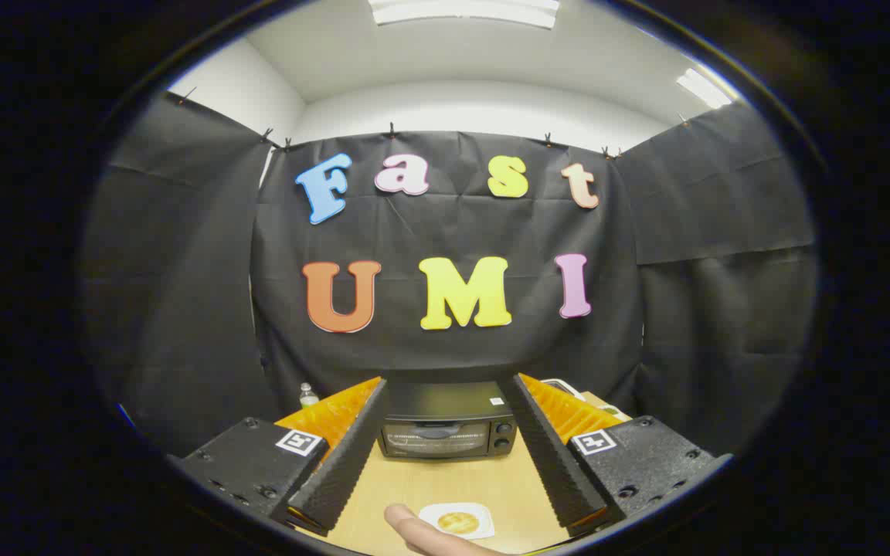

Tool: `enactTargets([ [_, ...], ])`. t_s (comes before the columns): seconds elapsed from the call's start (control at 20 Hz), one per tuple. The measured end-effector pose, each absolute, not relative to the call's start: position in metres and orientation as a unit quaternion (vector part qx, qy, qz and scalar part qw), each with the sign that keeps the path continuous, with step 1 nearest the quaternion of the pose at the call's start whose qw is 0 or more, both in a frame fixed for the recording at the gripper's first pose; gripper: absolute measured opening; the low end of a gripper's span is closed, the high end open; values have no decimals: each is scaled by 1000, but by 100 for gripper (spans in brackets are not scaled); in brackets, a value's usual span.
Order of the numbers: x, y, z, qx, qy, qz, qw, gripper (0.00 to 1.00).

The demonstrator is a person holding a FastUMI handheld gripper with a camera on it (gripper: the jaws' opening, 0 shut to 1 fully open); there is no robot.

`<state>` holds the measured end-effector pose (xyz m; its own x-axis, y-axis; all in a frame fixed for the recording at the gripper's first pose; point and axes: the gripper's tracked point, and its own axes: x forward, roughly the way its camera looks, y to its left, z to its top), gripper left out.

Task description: Open the toaster oven, put the food inside, and close the toaster oven door.

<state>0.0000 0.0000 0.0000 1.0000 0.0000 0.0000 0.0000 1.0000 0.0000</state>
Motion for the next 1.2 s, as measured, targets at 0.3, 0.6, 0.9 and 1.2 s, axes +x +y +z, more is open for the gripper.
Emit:
enactTargets([
  [0.3,1,0,-12,-6,17,3,1000,100],
  [0.6,5,-3,-18,-1,22,3,1000,100],
  [0.9,11,-8,-18,-5,16,-5,1000,100],
  [1.2,51,-12,-43,-14,38,-14,999,100],
])
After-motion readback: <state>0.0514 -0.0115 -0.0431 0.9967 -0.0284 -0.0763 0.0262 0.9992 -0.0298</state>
